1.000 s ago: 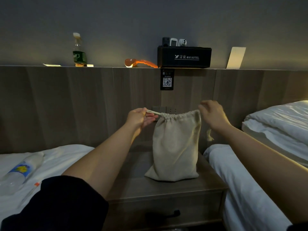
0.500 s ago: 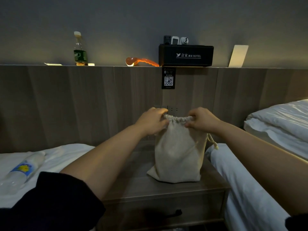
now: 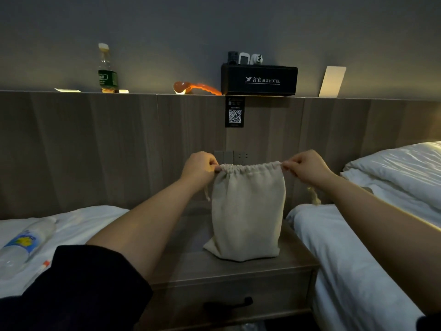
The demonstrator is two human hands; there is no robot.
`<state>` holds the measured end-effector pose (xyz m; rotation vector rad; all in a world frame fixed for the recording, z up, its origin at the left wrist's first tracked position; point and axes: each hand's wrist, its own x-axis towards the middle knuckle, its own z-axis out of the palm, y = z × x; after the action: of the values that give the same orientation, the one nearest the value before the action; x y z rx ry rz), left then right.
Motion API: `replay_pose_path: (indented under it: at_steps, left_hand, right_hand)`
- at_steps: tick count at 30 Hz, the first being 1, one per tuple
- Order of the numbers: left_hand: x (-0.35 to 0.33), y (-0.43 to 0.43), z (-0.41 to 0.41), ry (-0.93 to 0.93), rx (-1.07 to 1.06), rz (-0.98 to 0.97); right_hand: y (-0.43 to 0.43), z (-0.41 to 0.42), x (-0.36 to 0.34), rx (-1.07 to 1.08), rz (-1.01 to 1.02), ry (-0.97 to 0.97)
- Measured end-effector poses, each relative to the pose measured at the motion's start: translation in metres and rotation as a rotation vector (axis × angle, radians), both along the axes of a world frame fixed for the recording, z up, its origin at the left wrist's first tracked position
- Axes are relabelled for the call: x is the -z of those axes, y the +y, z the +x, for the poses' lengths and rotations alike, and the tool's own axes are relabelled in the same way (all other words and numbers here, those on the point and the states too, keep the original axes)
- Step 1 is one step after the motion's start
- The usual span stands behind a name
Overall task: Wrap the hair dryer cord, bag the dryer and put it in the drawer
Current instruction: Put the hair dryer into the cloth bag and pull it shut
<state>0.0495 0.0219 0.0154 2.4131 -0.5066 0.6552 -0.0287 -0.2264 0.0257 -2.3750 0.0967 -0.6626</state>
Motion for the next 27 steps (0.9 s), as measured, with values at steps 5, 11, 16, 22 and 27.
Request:
replay_pose_path:
  at_steps: [5,11,16,22,27]
  left_hand:
    - [-0.006,0.018,0.005,0.012,-0.127,-0.150]
    - [0.002,0.012,0.009,0.265,0.050,-0.505]
    - [0.009,0.015,0.001,0.539,0.309,-0.897]
    - [0.019,0.005,-0.007,0.591,0.266,-0.902]
    - [0.042,0.003,0.000,0.360,0.010,-0.361]
  right_hand:
    - [-0.018,-0.001,0.004,0.273,0.135,-0.173]
    - [-0.015,0.007,0.016,0.293,0.227,-0.183]
    - [0.008,0.000,0.014,-0.020,0.105,-0.056]
    - [0.040,0.000,0.030,-0.236,-0.047,0.156]
    - [0.042,-0.006,0.051,-0.283,0.322,0.125]
